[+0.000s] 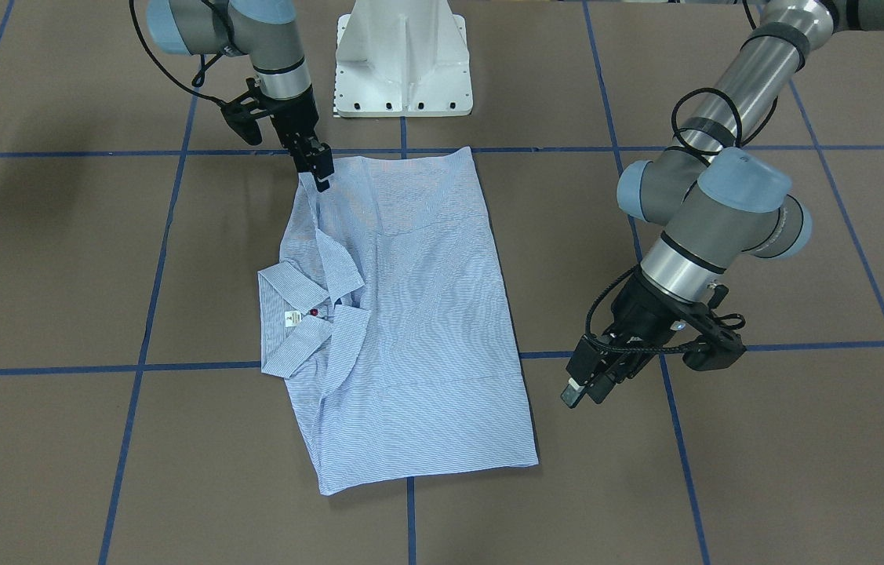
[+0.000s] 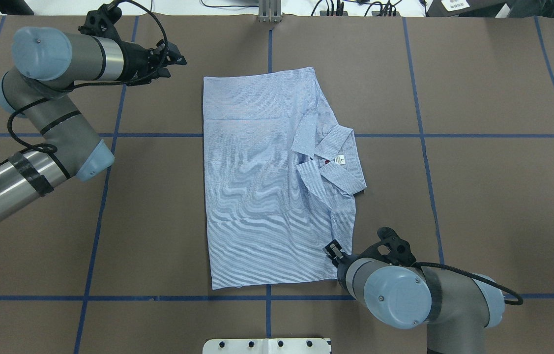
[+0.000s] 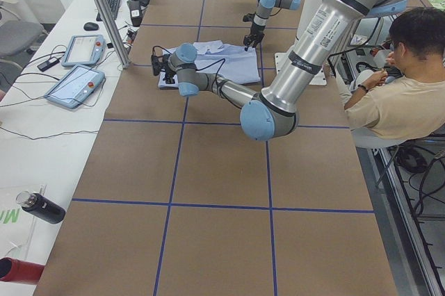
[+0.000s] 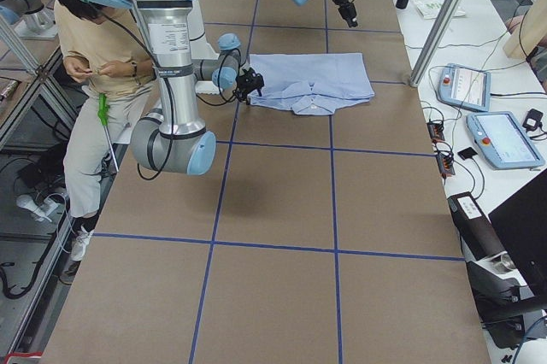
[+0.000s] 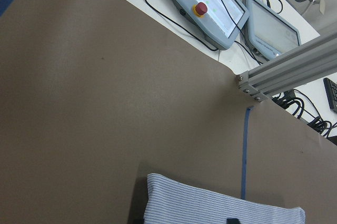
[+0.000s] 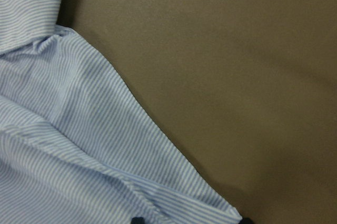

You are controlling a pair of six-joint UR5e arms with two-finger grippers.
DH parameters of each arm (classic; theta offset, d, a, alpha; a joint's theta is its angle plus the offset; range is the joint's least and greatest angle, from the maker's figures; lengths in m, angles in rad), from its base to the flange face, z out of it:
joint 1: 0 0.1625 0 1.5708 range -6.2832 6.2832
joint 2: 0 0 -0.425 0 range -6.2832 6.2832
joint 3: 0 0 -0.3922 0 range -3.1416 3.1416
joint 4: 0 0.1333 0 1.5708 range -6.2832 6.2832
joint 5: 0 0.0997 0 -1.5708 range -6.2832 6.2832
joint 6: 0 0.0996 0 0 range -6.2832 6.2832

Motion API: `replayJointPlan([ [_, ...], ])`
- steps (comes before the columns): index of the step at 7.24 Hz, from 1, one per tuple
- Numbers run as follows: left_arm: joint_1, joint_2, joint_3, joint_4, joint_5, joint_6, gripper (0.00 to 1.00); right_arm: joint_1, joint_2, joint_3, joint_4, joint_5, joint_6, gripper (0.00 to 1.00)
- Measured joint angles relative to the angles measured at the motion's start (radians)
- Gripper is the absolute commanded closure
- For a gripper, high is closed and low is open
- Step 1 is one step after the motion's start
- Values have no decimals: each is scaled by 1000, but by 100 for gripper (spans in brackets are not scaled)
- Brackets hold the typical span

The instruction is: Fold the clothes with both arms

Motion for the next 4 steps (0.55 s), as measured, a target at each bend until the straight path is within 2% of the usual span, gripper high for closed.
replayJointPlan([
  [4,-1,1,-3,0,0,0,40,3,0,16,-1,2,3,100],
])
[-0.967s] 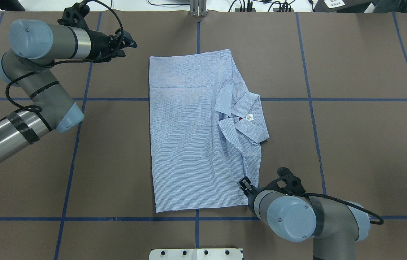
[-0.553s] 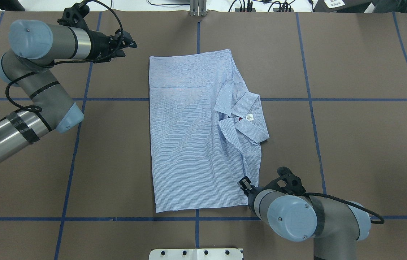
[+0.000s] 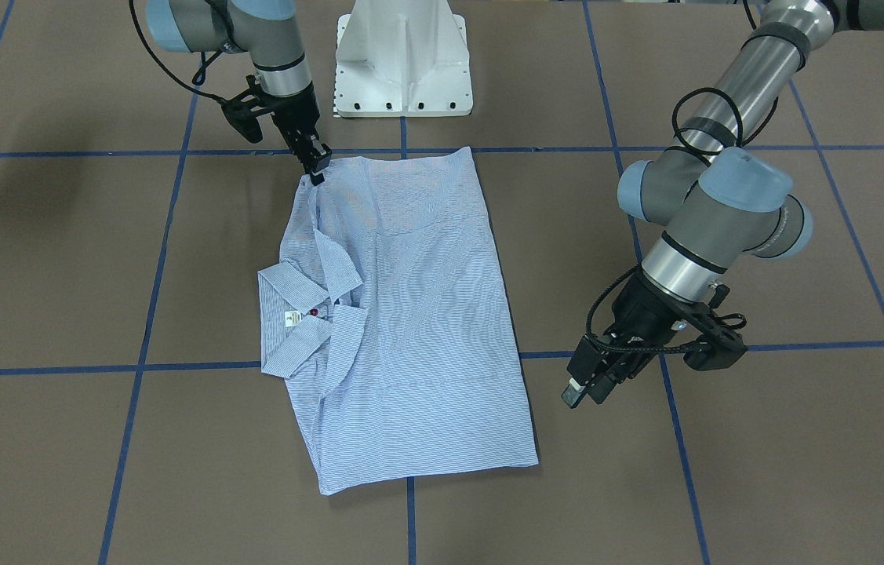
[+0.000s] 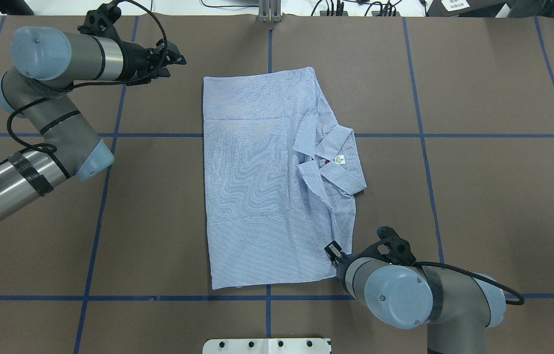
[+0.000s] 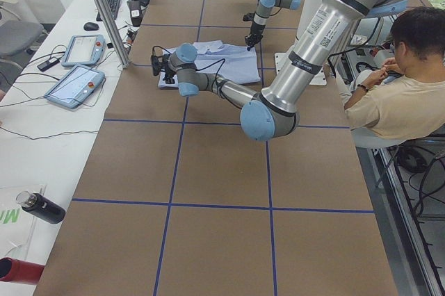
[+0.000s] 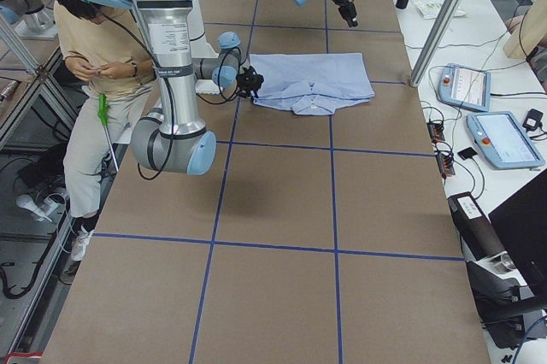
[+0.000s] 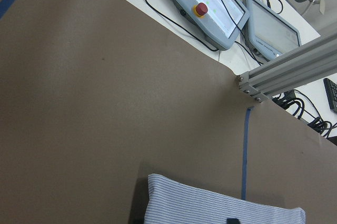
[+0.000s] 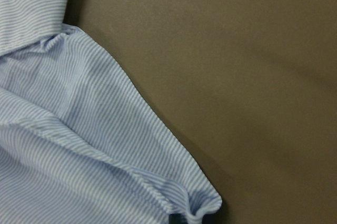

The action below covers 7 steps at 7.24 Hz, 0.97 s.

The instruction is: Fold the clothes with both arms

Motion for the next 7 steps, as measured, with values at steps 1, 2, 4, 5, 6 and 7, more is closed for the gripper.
replayJointPlan([
  [1,0,0,-3,1,0,-1,40,1,-6,18,-2,1,0,100],
  [2,0,2,-11,1,0,-3,40,2,-23,46,-5,2,0,100],
  [4,6,62,-106,2,-2,-41,40,-2,-57,104,-9,6,12,100],
  [5,25,128,-205,2,-5,-113,36,-11,-63,115,-9,8,34,100],
  [6,75,207,-323,1,-4,-212,12,-22,-65,119,-9,9,51,100],
  [7,155,286,-427,0,0,-300,9,-27,-65,120,-9,10,61,100],
])
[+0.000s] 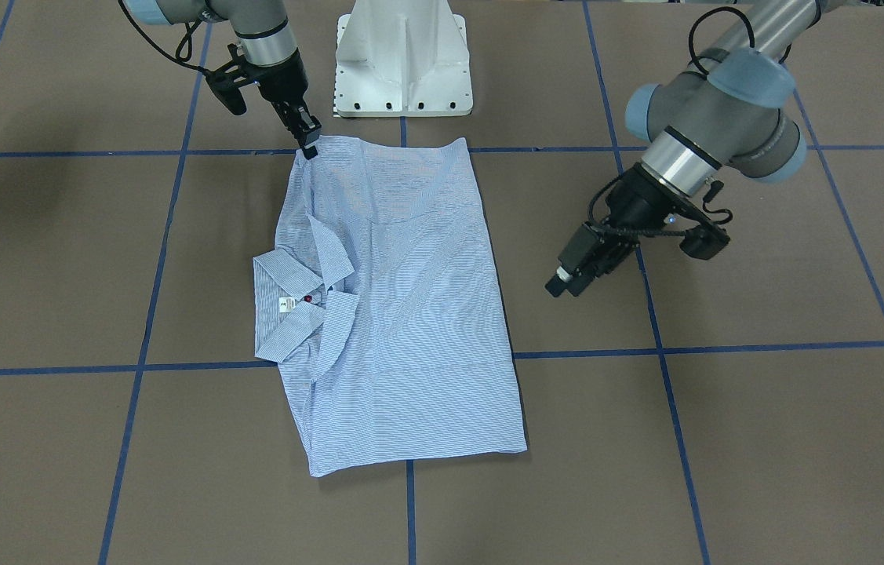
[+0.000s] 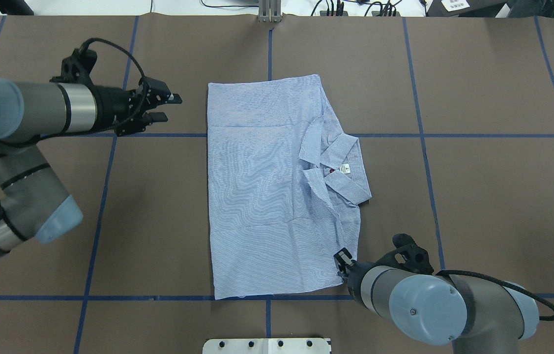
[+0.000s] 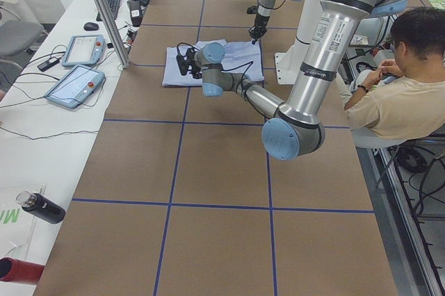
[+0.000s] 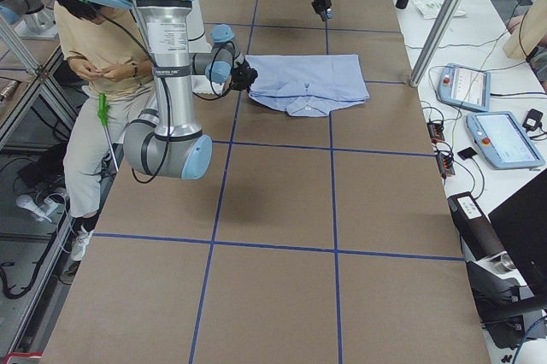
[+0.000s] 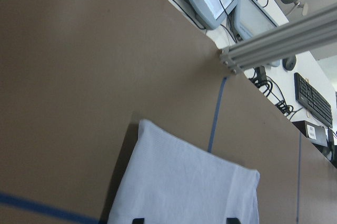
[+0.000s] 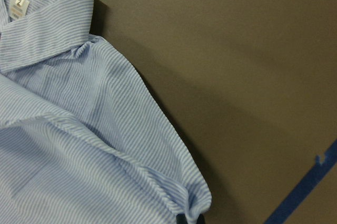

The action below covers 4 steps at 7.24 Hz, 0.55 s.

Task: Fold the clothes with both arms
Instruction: 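Move the left gripper down to the shirt's near corner beside the right gripper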

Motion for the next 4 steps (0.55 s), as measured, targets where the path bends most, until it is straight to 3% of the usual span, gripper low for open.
replayJointPlan([
  [2,167,101,-110,-1,33,-98,14,-2,0,0,0,0,6,100],
  [4,363,133,-135,5,183,-183,25,-2,0,0,0,0,7,100],
])
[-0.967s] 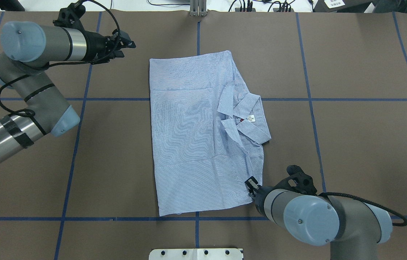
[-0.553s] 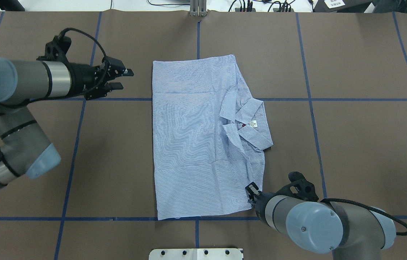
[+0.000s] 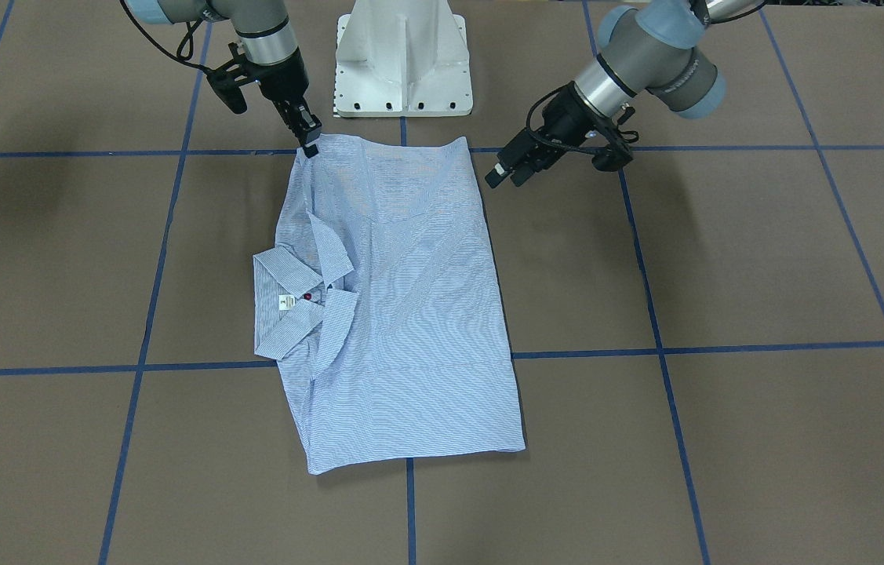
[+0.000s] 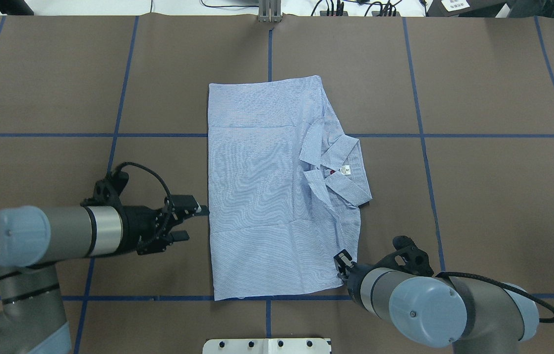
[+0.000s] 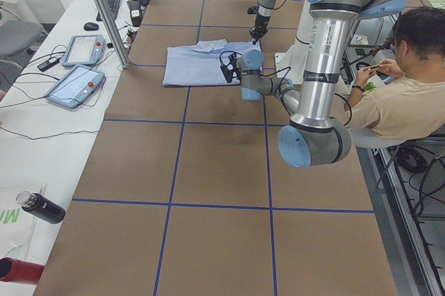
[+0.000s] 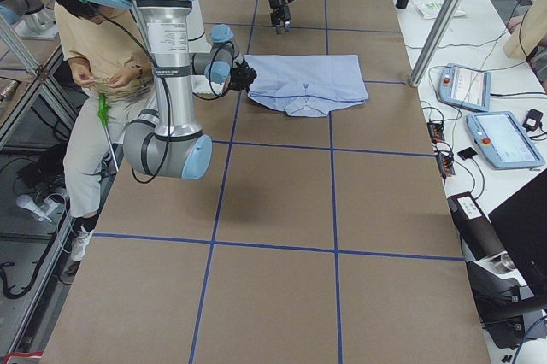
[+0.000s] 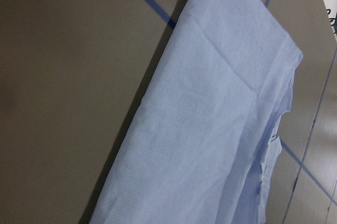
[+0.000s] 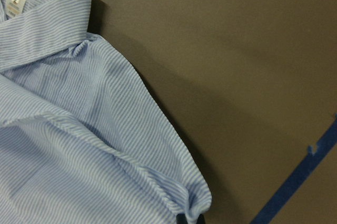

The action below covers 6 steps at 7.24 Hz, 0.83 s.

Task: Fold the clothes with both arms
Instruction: 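Move the left gripper down to the shirt's near corner beside the right gripper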

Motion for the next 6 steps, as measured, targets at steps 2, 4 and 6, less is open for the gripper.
replayJointPlan([
  [2,116,-2,2,57,86,-40,31,0,1,1,0,-1,0,100],
  [4,166,-10,7,82,102,-46,34,0,2,3,0,-1,0,100],
  [6,189,-12,10,86,104,-47,36,-1,2,4,0,-1,0,100],
])
